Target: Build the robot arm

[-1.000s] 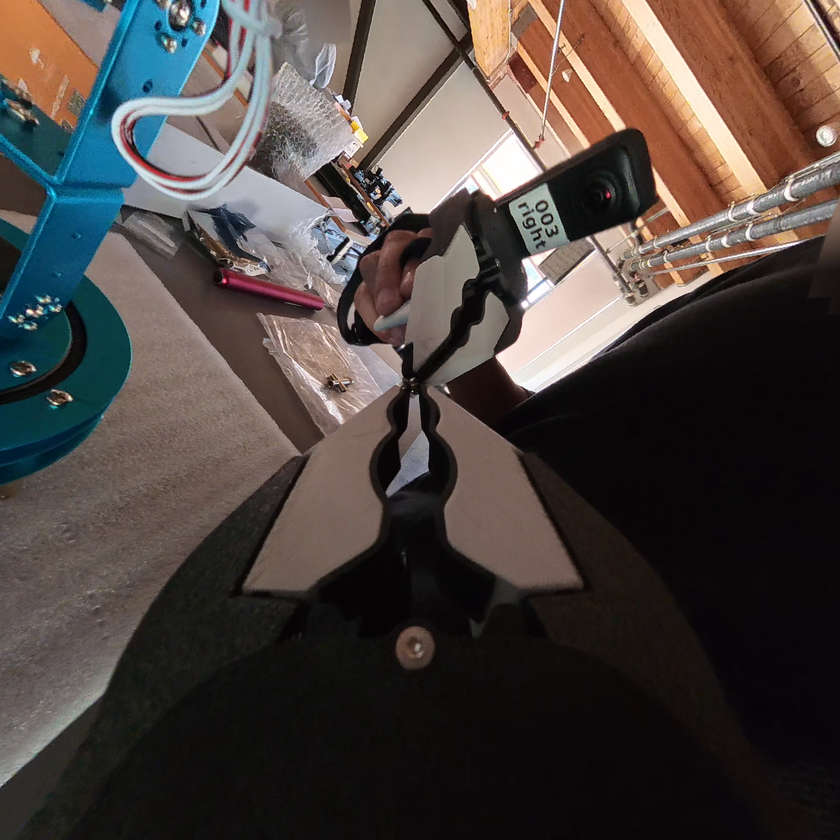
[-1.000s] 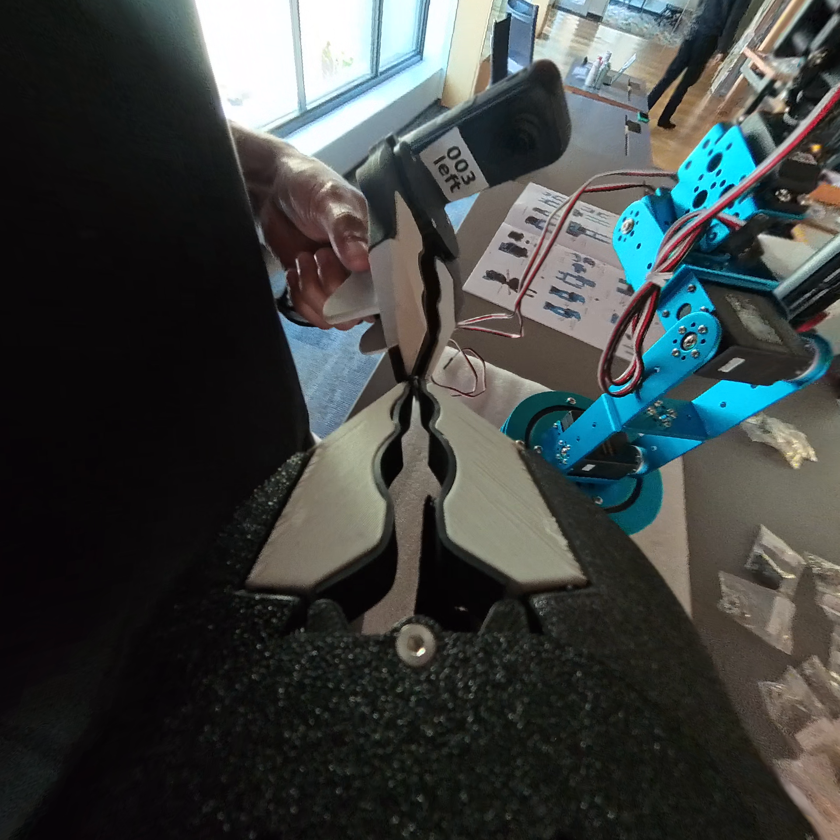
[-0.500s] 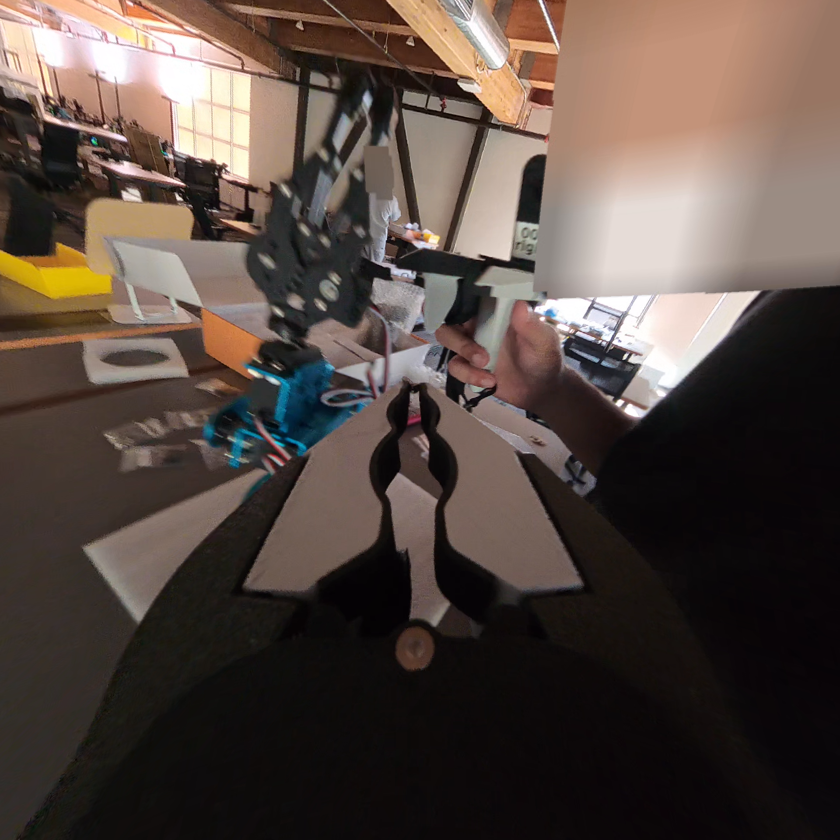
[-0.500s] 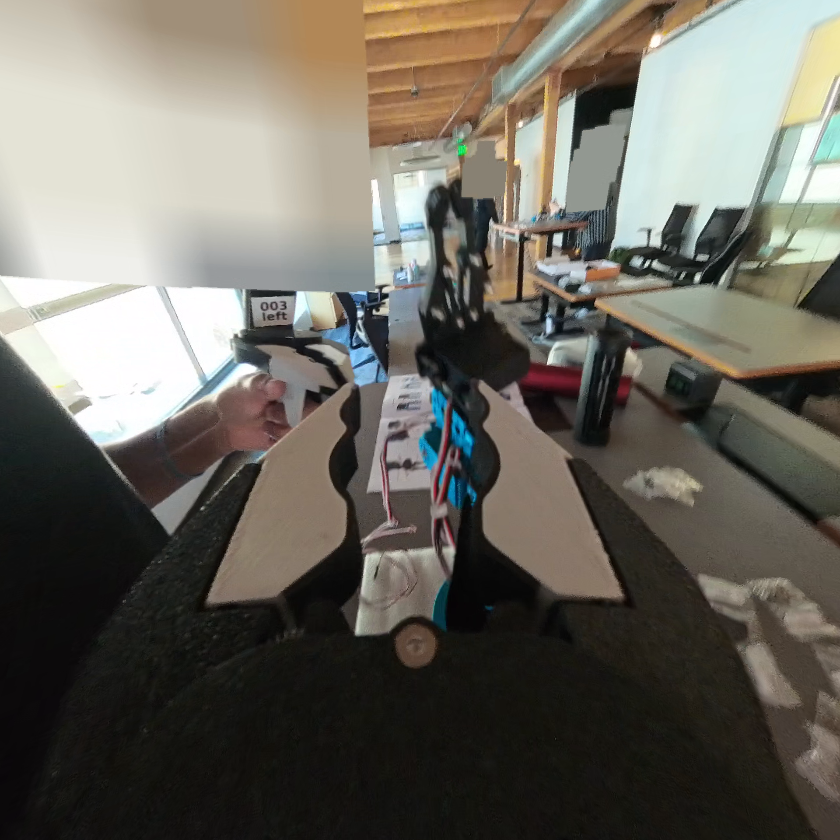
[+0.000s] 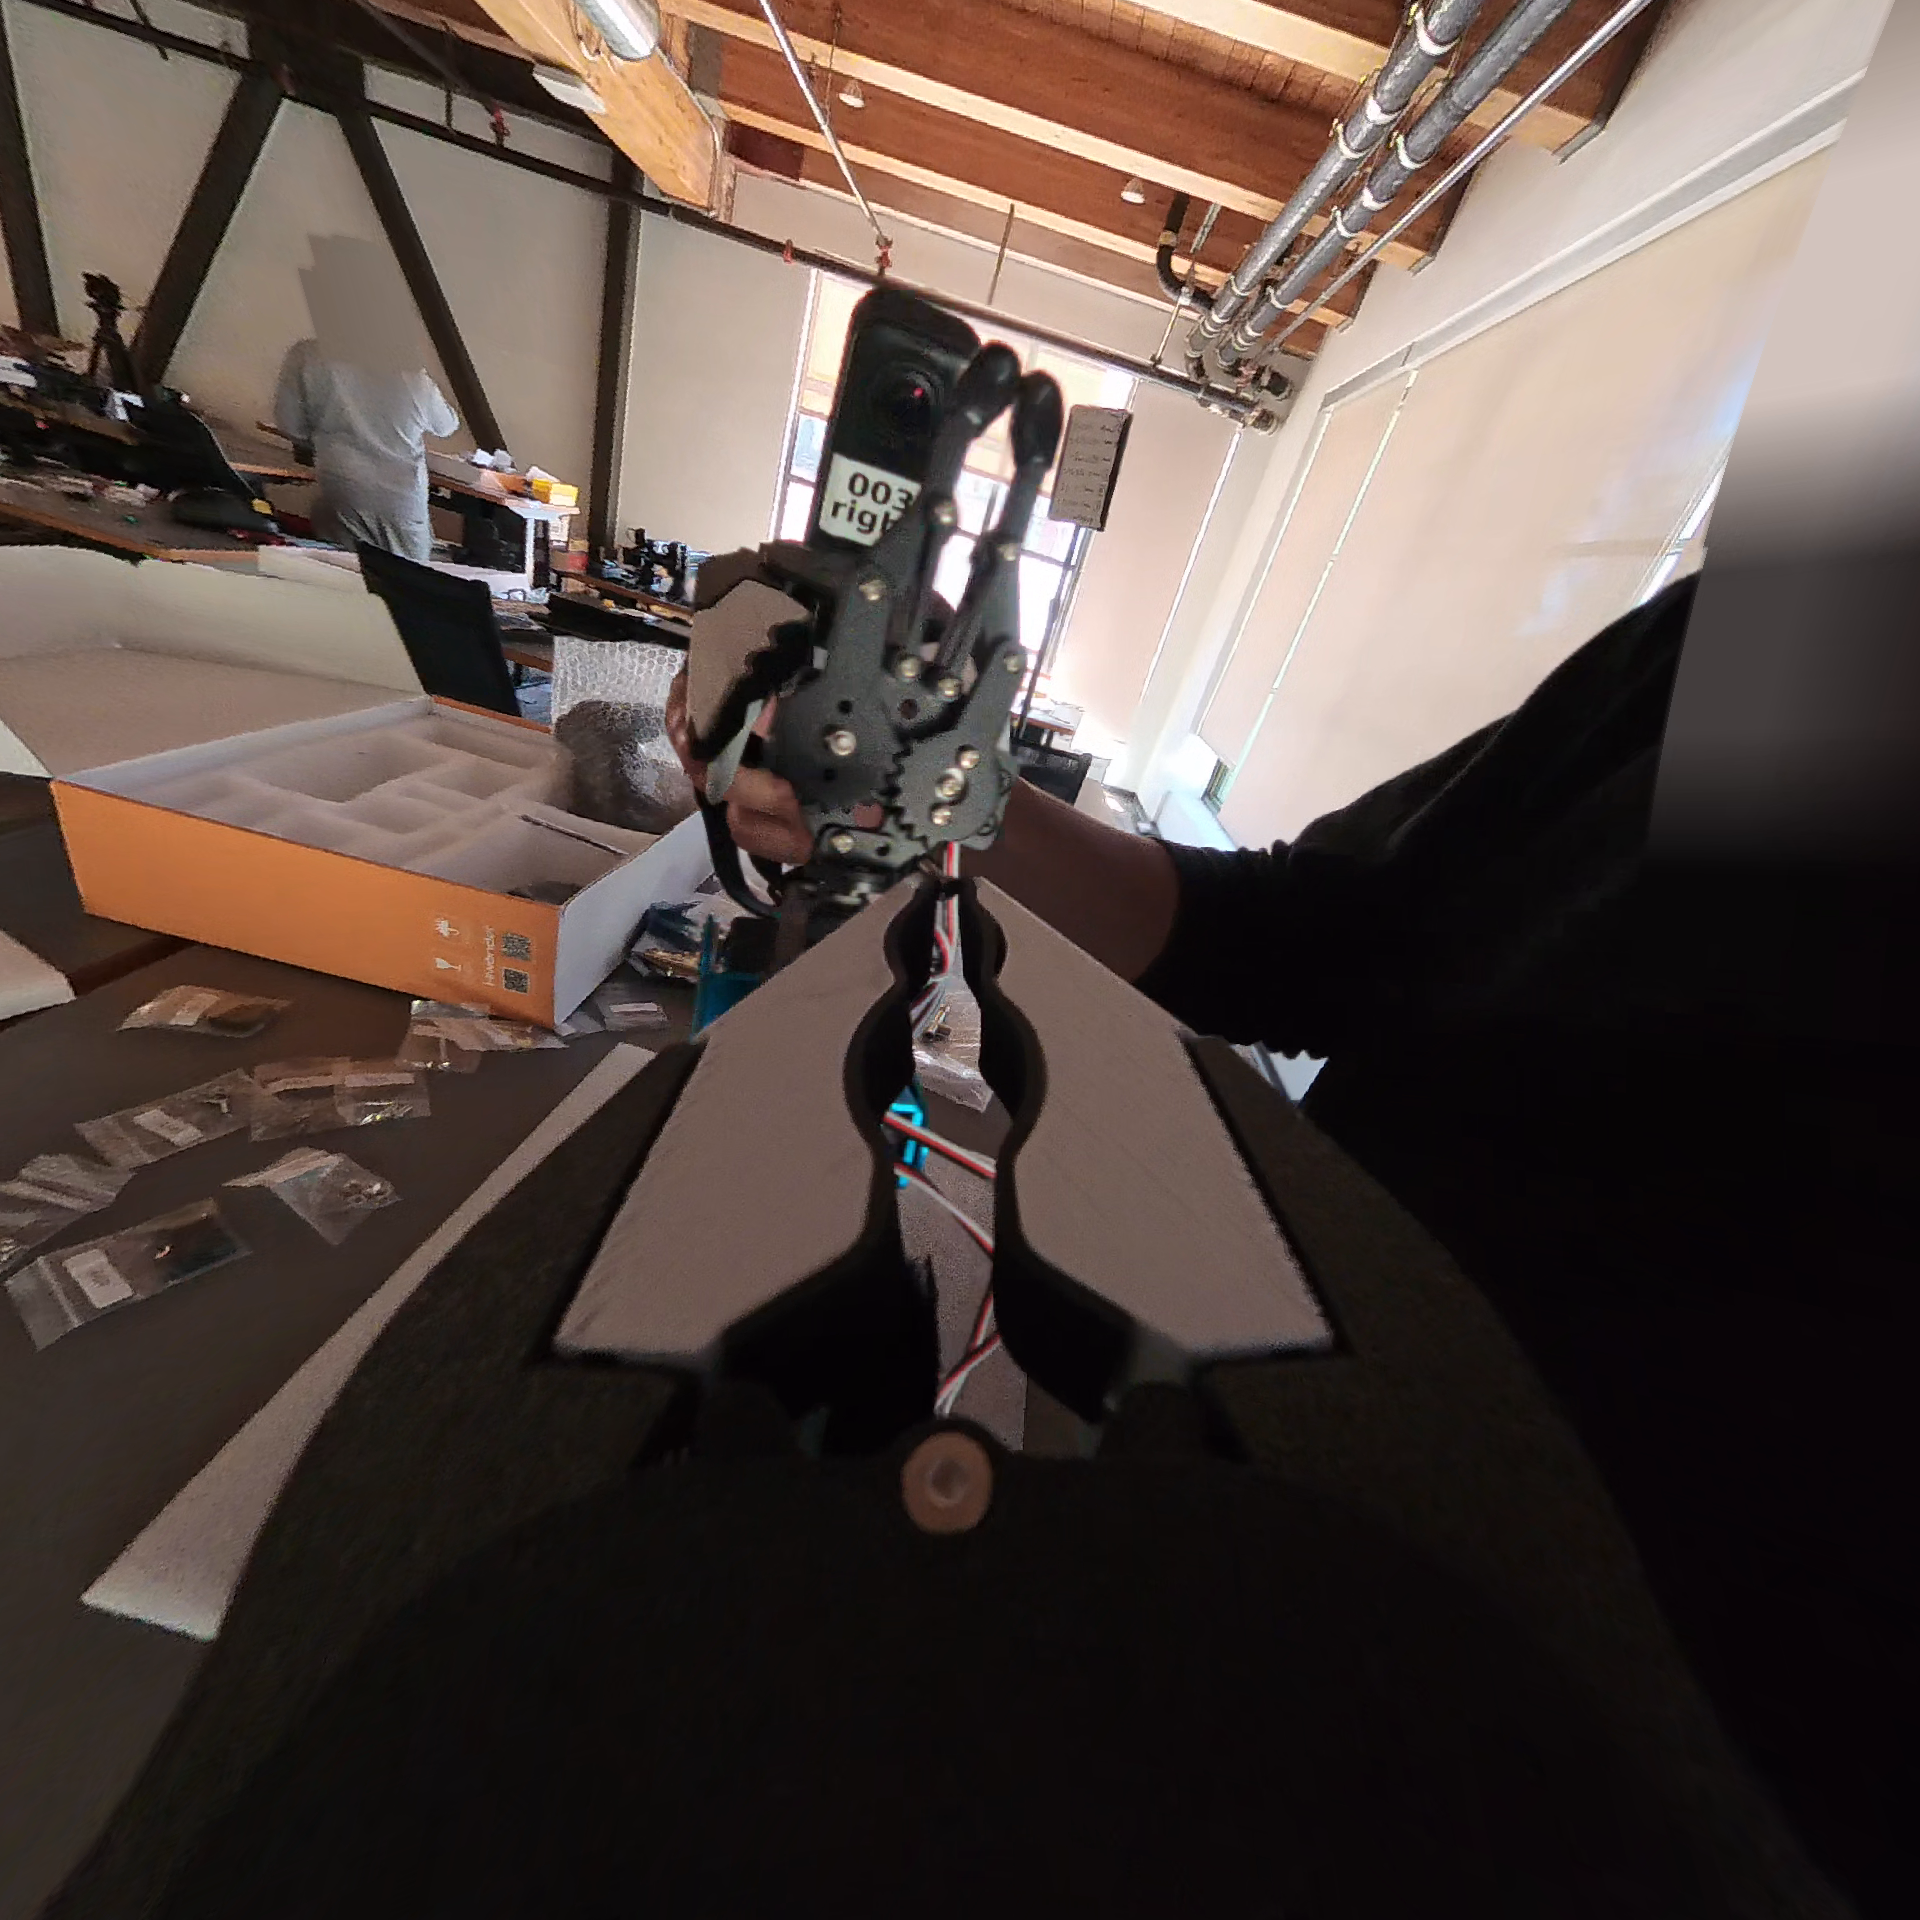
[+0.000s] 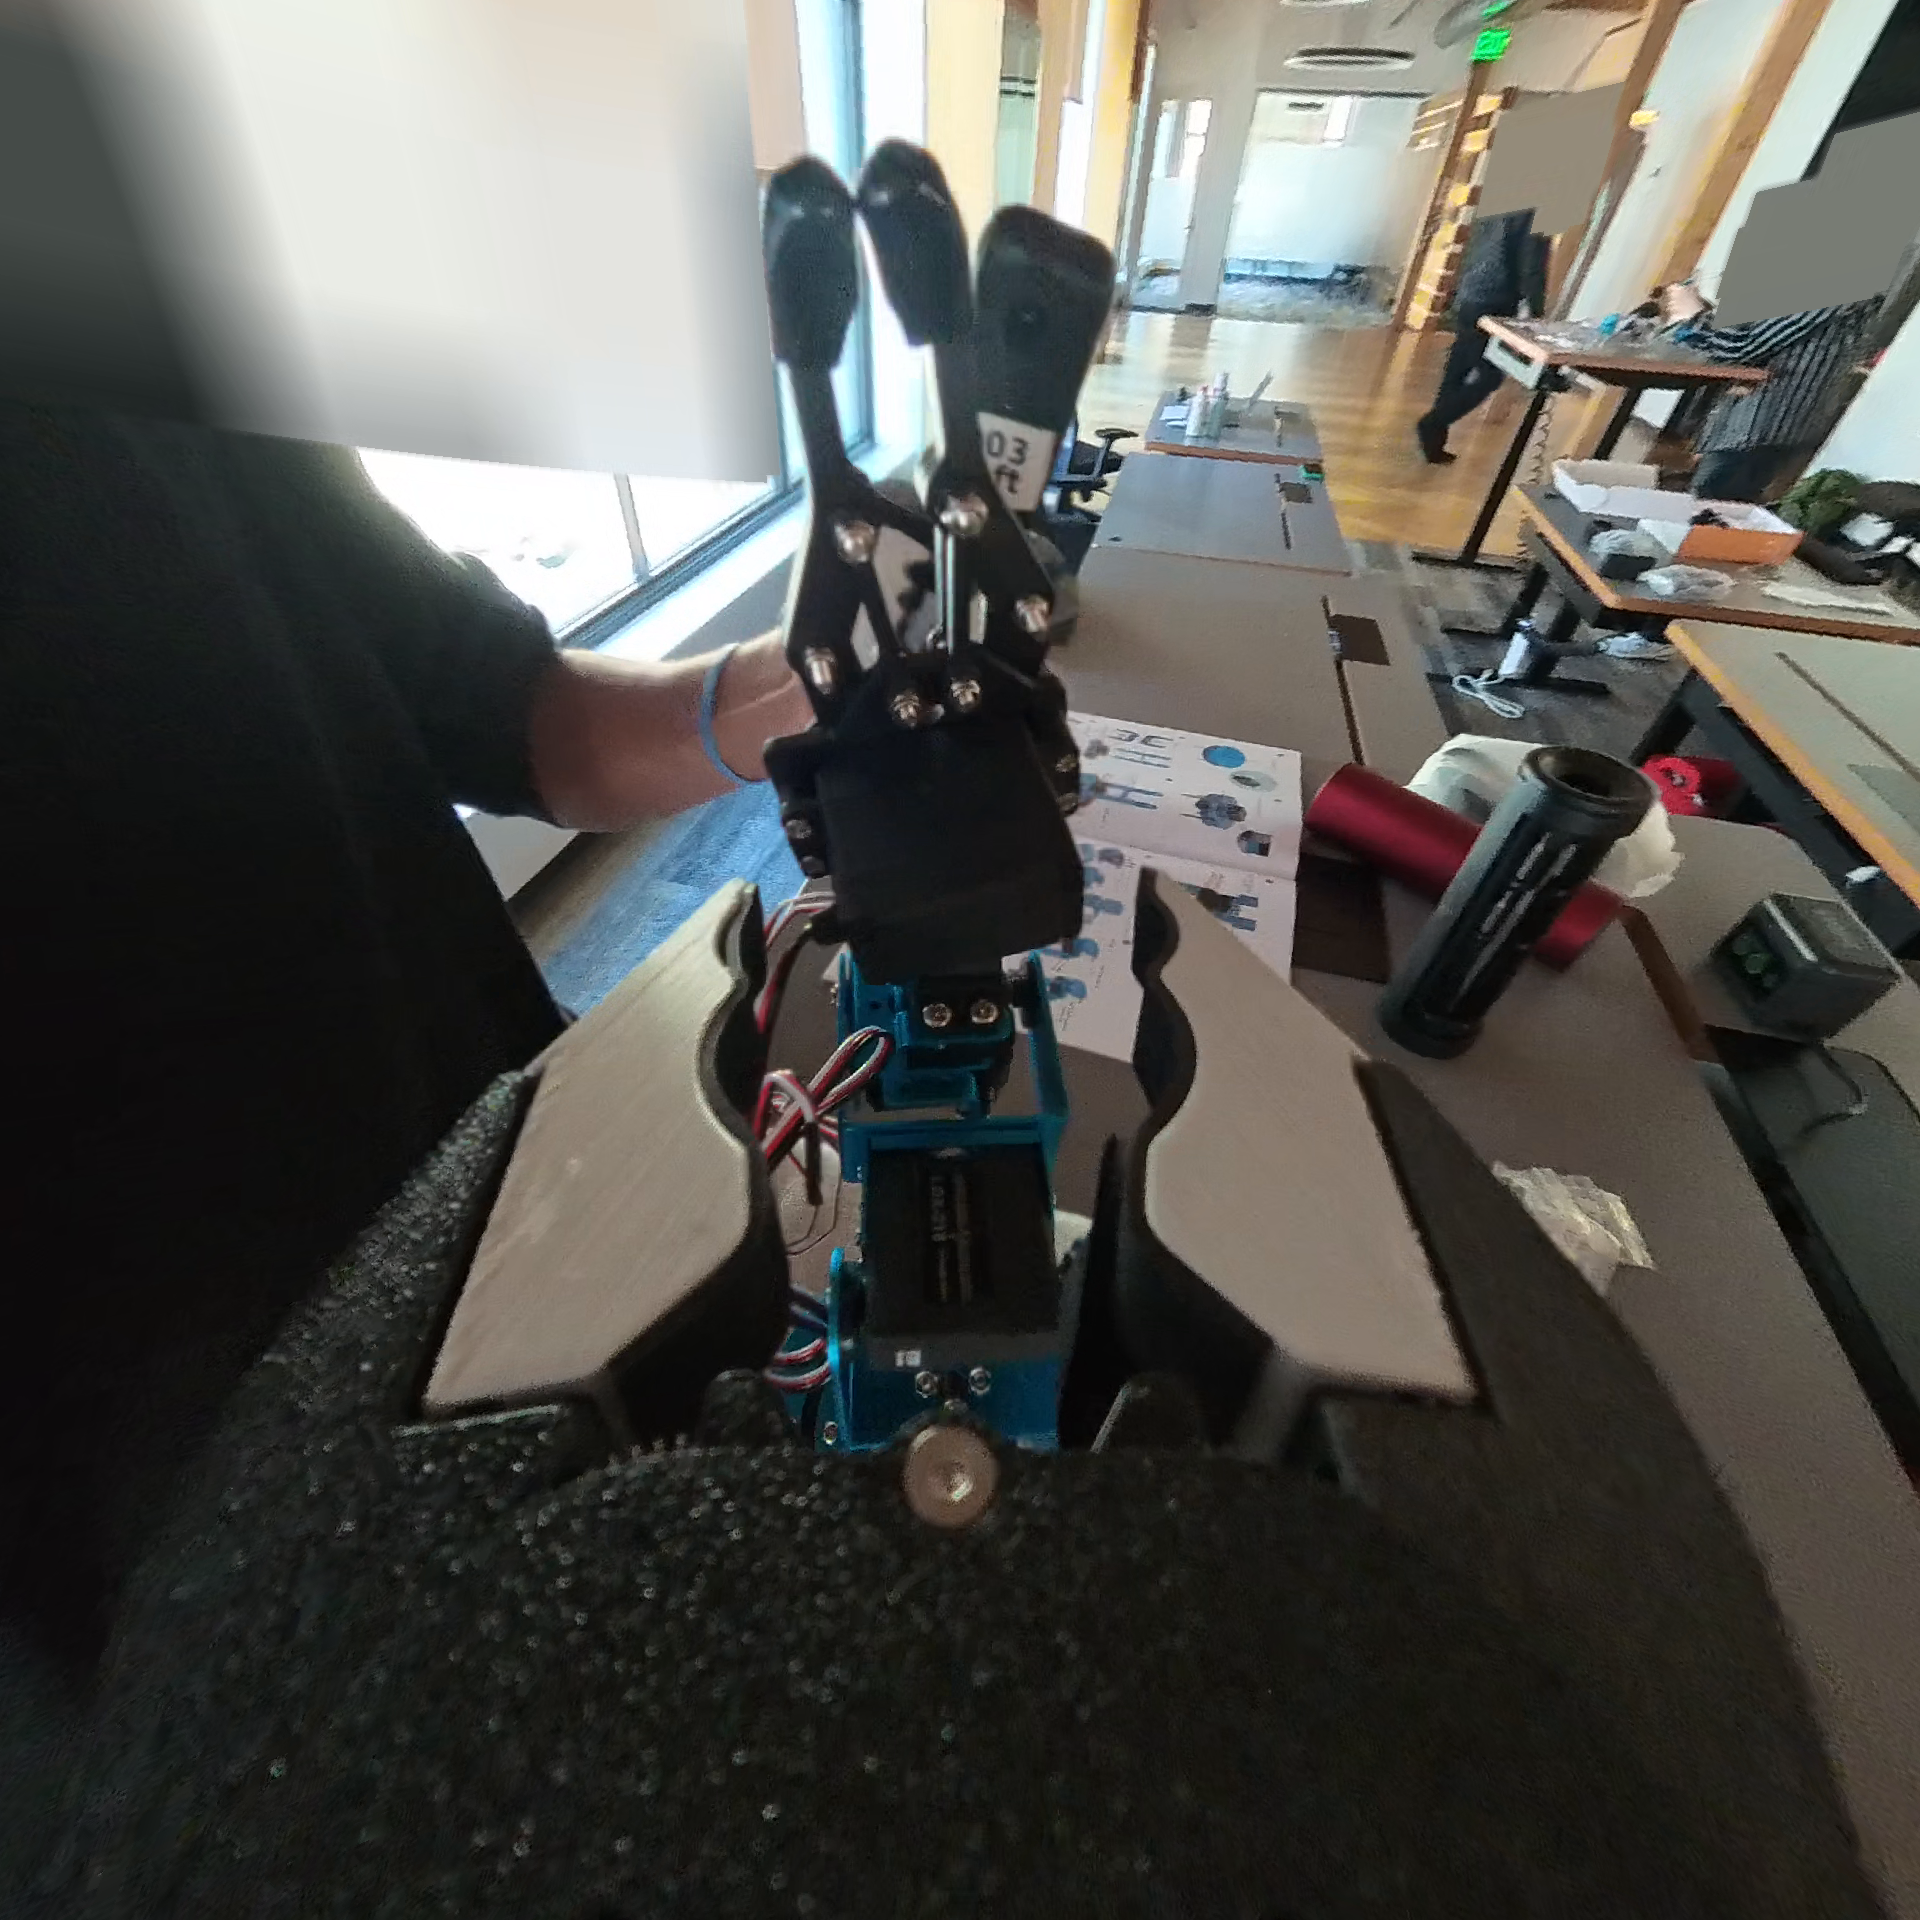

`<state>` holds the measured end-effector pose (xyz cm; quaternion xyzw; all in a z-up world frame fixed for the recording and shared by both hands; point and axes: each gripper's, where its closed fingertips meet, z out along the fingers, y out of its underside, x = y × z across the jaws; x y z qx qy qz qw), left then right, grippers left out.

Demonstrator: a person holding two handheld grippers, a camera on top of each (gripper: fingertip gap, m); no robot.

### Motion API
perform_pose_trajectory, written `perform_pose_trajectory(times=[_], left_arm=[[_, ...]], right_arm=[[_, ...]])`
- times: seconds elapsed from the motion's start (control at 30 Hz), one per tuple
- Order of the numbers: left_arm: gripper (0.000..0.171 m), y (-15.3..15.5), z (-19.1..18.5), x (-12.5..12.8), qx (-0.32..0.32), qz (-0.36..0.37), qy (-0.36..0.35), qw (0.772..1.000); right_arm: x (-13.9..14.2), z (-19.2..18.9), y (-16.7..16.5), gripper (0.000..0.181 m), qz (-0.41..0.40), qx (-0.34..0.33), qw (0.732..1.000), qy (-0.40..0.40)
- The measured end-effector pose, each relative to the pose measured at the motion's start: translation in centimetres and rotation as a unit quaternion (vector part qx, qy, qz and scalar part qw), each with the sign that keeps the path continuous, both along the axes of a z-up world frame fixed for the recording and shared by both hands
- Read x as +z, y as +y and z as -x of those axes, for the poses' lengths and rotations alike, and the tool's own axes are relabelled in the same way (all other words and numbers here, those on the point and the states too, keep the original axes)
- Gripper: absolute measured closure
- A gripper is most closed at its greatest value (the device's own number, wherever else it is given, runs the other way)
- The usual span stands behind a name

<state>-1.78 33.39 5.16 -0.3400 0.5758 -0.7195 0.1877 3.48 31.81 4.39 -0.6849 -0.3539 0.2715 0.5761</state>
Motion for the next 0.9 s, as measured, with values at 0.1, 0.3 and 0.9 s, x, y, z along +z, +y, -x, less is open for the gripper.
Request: perform_pose_trajectory(times=[0.1, 0.3, 0.9], left_arm=[[0.169, 0.3, -0.9, -0.4, -0.017, 0.019, 0.001, 1.0], [0.168, 0.0, -1.6, -0.6, -0.031, 0.008, -0.013, 0.999], [0.169, -0.9, -2.3, -0.3, -0.048, -0.116, -0.015, 0.992]], right_arm=[[0.0, -0.2, 0.3, 0.11, 0.001, 0.021, 1.0, 0.011], [0.2, 0.6, 0.0, 0.124, -0.014, 0.054, 0.998, 0.011], [0.4, 0.4, -0.4, 0.13, 0.011, 0.072, 0.997, 0.027]])
